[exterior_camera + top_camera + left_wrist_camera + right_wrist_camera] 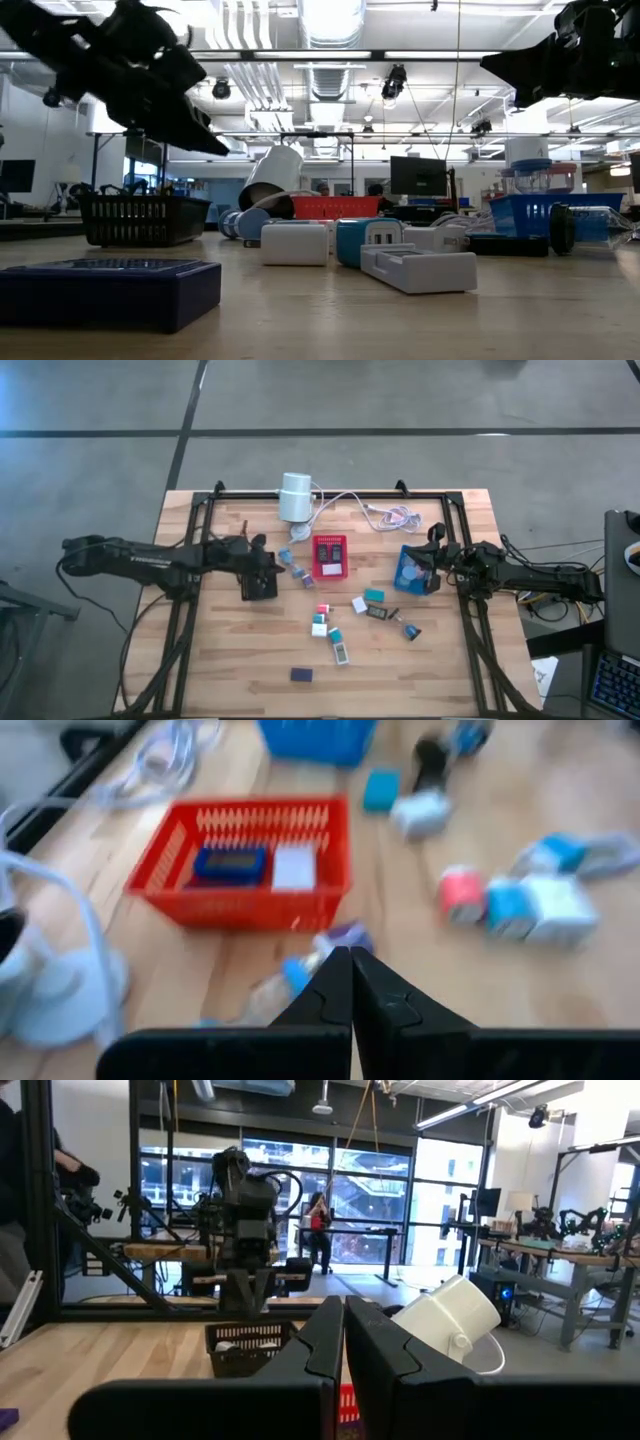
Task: Pick & Place Office items
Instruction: Put the purple charger adapter into the black basket
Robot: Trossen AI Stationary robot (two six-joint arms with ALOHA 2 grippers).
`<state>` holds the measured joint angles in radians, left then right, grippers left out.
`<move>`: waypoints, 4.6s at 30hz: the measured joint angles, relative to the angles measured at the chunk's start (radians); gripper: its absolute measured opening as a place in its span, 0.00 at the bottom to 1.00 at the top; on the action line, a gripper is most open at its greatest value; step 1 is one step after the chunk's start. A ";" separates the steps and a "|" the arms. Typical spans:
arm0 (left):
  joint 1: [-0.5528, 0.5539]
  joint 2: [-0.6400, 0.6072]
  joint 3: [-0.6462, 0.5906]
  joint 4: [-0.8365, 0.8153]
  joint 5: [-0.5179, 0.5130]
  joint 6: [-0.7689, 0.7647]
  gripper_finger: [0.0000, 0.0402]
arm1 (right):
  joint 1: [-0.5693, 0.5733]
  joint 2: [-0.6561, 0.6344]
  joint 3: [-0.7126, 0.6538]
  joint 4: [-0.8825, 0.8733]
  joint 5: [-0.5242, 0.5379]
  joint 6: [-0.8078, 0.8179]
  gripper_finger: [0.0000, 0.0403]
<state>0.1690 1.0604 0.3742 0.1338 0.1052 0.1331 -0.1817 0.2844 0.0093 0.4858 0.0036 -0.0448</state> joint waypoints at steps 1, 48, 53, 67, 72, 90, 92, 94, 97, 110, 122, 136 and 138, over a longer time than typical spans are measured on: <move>-0.012 0.018 0.033 -0.051 -0.023 0.010 0.01 | 0.000 0.000 0.000 0.000 0.000 0.000 0.03; -0.097 0.685 0.621 -0.486 -0.152 -0.194 0.79 | 0.000 0.000 0.000 -0.017 -0.003 0.019 0.03; -0.097 0.685 0.619 -0.483 -0.180 -0.194 0.79 | 0.000 -0.001 0.000 -0.017 -0.003 0.019 0.03; -0.100 0.685 0.569 -0.416 -0.199 -0.199 0.79 | 0.000 -0.001 0.000 -0.017 -0.002 0.019 0.03; -0.100 0.685 0.560 -0.380 -0.200 -0.197 0.79 | 0.000 0.000 0.000 -0.017 -0.002 0.019 0.03; -0.108 0.685 0.552 -0.343 -0.191 -0.245 0.79 | 0.000 0.000 0.000 -0.017 -0.002 0.019 0.03; -0.112 0.685 0.548 -0.343 -0.184 -0.240 0.79 | 0.000 0.000 0.000 -0.017 -0.002 0.019 0.03; -0.113 0.685 0.542 -0.343 -0.183 -0.220 0.79 | 0.000 0.000 0.000 -0.017 -0.002 0.019 0.03; -0.113 0.685 0.530 -0.334 -0.184 -0.195 0.79 | 0.000 0.000 0.000 -0.017 -0.002 0.019 0.03; -0.113 0.685 0.519 -0.310 -0.217 -0.174 0.79 | 0.000 0.000 0.000 -0.017 -0.002 0.018 0.03; -0.113 0.729 0.519 -0.295 -0.263 -0.163 0.79 | 0.000 0.000 0.000 -0.016 -0.001 0.018 0.03; -0.113 0.734 0.523 -0.282 -0.261 -0.155 0.51 | 0.000 0.000 0.000 -0.017 -0.001 0.019 0.03; -0.113 0.733 0.523 -0.282 -0.260 -0.155 0.51 | 0.000 0.000 0.000 -0.017 -0.001 0.019 0.03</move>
<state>0.0559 1.7939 0.8974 -0.1486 -0.1545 -0.0219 -0.1816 0.2840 0.0093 0.4690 0.0023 -0.0261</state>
